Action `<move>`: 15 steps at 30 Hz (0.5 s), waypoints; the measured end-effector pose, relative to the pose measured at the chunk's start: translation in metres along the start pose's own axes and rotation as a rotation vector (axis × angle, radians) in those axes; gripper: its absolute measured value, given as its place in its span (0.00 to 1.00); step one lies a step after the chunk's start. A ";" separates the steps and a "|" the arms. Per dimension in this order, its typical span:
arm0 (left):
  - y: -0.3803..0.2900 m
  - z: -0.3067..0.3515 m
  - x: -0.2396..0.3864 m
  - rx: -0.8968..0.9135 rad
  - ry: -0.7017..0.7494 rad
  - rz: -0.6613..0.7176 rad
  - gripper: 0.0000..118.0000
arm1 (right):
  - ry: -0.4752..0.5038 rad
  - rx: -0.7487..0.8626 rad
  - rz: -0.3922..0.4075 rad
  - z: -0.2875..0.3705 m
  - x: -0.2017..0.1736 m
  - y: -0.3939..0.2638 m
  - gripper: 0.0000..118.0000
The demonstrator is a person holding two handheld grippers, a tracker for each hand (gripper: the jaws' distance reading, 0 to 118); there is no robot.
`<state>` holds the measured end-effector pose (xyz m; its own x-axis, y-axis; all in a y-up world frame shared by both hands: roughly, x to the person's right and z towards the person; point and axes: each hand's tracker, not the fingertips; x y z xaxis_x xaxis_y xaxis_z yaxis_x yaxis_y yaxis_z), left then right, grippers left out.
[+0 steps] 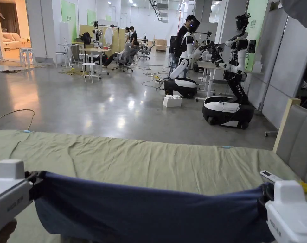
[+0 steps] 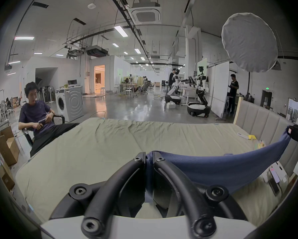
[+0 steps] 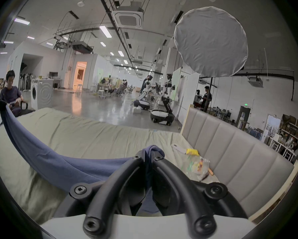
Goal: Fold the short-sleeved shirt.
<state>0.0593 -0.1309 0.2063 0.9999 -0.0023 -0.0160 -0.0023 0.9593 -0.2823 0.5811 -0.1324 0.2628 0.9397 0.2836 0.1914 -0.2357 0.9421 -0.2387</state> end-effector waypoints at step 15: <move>-0.170 0.066 -0.019 -0.284 0.036 0.140 0.06 | 0.072 -0.323 0.110 0.093 -0.044 -0.163 0.05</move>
<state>0.0421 -0.2758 0.3176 0.9884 0.1092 -0.1056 -0.1488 0.8341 -0.5312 0.5548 -0.2820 0.3822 0.9308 0.3561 0.0827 -0.2567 0.7977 -0.5457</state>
